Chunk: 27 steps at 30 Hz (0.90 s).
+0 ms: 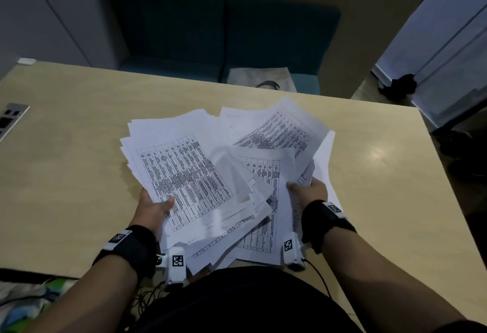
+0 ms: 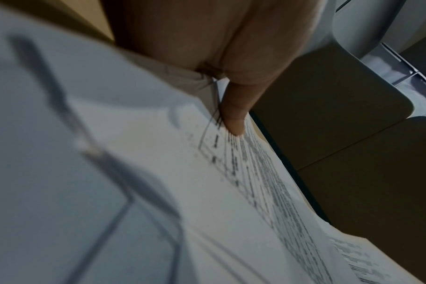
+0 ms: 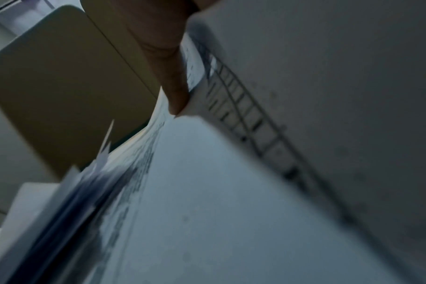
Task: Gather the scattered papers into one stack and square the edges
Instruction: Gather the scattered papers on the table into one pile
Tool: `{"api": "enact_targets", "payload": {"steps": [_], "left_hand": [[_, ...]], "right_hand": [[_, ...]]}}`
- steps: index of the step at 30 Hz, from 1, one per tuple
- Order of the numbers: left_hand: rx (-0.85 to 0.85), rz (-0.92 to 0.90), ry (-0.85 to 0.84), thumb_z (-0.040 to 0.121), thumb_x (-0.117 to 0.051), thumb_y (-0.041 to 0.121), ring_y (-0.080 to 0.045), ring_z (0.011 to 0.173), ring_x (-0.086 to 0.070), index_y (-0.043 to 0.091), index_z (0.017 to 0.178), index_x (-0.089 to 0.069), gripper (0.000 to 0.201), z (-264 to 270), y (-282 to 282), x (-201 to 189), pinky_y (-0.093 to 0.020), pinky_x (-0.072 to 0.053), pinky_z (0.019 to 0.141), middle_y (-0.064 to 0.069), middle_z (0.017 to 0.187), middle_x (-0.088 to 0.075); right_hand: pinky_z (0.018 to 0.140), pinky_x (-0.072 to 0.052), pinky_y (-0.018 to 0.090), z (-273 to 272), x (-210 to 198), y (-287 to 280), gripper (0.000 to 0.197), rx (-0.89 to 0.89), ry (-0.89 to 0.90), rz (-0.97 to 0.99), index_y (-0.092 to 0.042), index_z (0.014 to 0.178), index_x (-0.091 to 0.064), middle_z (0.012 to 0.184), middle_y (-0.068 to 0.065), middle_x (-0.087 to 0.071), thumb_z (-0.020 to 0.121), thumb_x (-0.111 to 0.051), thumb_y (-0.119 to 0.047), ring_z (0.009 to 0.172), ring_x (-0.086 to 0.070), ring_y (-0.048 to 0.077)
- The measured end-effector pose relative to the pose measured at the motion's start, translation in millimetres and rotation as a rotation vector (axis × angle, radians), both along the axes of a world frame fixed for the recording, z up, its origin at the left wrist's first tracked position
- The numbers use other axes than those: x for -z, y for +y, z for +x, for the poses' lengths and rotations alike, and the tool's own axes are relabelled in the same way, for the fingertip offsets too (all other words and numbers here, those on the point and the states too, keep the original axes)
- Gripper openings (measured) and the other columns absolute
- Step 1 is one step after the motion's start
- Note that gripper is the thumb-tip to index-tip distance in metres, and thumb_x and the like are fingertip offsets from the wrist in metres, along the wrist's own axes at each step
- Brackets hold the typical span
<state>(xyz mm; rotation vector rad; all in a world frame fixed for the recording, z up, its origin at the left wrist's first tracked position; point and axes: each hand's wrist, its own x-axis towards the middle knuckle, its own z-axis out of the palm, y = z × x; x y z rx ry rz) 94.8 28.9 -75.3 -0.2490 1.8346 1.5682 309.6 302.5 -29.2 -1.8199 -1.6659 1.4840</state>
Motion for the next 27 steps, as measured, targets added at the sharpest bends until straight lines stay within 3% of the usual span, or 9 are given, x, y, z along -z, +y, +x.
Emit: {"api": "enact_targets", "payload": {"steps": [2, 5, 9, 12, 14, 16, 21, 24, 27], "left_hand": [[-0.004, 0.024, 0.007, 0.09, -0.069, 0.009, -0.031, 0.151, -0.015, 0.024, 0.157, -0.002, 0.096, 0.7, 1.6, -0.2, -0.054, -0.016, 0.12, -0.006, 0.167, 0.001], [-0.008, 0.06, 0.04, 0.092, -0.065, 0.003, -0.029, 0.15, -0.016, 0.02, 0.157, -0.008, 0.088, 4.4, 2.4, -3.4, -0.05, -0.016, 0.12, -0.002, 0.166, -0.007], [0.047, 0.068, 0.083, 0.095, -0.058, -0.003, -0.027, 0.146, -0.026, 0.017, 0.154, -0.021, 0.072, 9.8, 5.5, -14.2, -0.045, -0.021, 0.115, 0.0, 0.159, -0.028], [0.055, 0.063, 0.057, 0.094, -0.059, -0.003, -0.029, 0.147, -0.025, 0.025, 0.152, -0.024, 0.073, 5.4, 3.7, -8.8, -0.051, -0.02, 0.117, 0.002, 0.162, -0.023], [0.054, 0.064, 0.049, 0.093, -0.061, -0.003, -0.029, 0.146, -0.027, 0.028, 0.151, -0.027, 0.074, 1.3, 1.1, -1.2, -0.054, -0.021, 0.116, 0.002, 0.162, -0.026], [0.068, 0.064, 0.055, 0.092, -0.062, -0.002, -0.029, 0.145, -0.03, 0.028, 0.151, -0.027, 0.075, 0.2, -0.1, 0.2, -0.054, -0.023, 0.115, 0.001, 0.162, -0.027], [0.079, 0.061, 0.038, 0.092, -0.061, -0.004, -0.024, 0.143, -0.03, 0.032, 0.15, -0.027, 0.077, -0.2, -0.1, -2.2, -0.055, -0.021, 0.116, 0.006, 0.159, -0.029], [0.094, 0.048, 0.036, 0.093, -0.059, -0.004, -0.031, 0.143, -0.034, 0.035, 0.149, -0.026, 0.076, -1.2, -1.3, -0.4, -0.056, -0.024, 0.113, -0.007, 0.16, -0.029], [0.086, 0.058, 0.038, 0.095, -0.059, -0.001, -0.033, 0.147, -0.026, 0.032, 0.153, -0.022, 0.076, 2.1, 1.3, -4.2, -0.05, -0.023, 0.115, 0.0, 0.164, -0.018]], "right_hand": [[0.066, -0.047, 0.028, 3.8, -10.8, 10.7, 0.019, -0.024, -0.019, 0.086, -0.008, 0.098, -0.069, 0.083, 0.01, -0.069, 0.081, -0.067, -0.016, 0.074, -0.063, 0.028], [0.062, -0.041, 0.029, 13.7, -23.9, 28.6, 0.012, -0.113, -0.136, 0.296, -0.007, 0.084, -0.066, 0.075, 0.015, -0.064, 0.084, -0.06, -0.017, 0.074, -0.061, 0.034], [0.063, -0.032, 0.029, 24.2, -50.3, 49.8, 0.018, -0.189, -0.207, 0.472, -0.008, 0.091, -0.065, 0.076, 0.014, -0.053, 0.093, -0.054, -0.023, 0.072, -0.048, 0.032], [0.064, -0.036, 0.03, 30.0, -66.5, 60.6, 0.023, -0.15, -0.192, 0.534, -0.009, 0.093, -0.064, 0.076, 0.016, -0.055, 0.095, -0.052, -0.027, 0.075, -0.055, 0.037], [0.068, -0.038, 0.03, 32.7, -75.8, 66.4, 0.016, -0.101, -0.18, 0.569, -0.012, 0.099, -0.065, 0.079, 0.013, -0.054, 0.094, -0.052, -0.019, 0.077, -0.056, 0.036], [0.069, -0.038, 0.031, 35.1, -85.7, 70.8, 0.024, -0.067, -0.16, 0.623, -0.013, 0.105, -0.067, 0.08, 0.011, -0.055, 0.088, -0.05, -0.008, 0.077, -0.054, 0.033], [0.063, -0.031, 0.028, 43.5, -116.2, 81.7, 0.017, 0.031, -0.095, 0.764, -0.013, 0.087, -0.063, 0.07, 0.008, -0.05, 0.083, -0.047, -0.011, 0.069, -0.045, 0.029], [0.054, -0.022, 0.025, 48.2, -133.9, 87.0, 0.009, 0.075, -0.038, 0.783, -0.016, 0.068, -0.046, 0.057, 0.002, -0.04, 0.074, -0.039, -0.019, 0.065, -0.039, 0.026], [0.051, -0.026, 0.019, 51.5, -148.0, 86.5, 0.014, 0.165, 0.032, 0.798, -0.01, 0.082, -0.059, 0.071, 0.008, -0.049, 0.08, -0.046, -0.014, 0.07, -0.044, 0.021]]}}
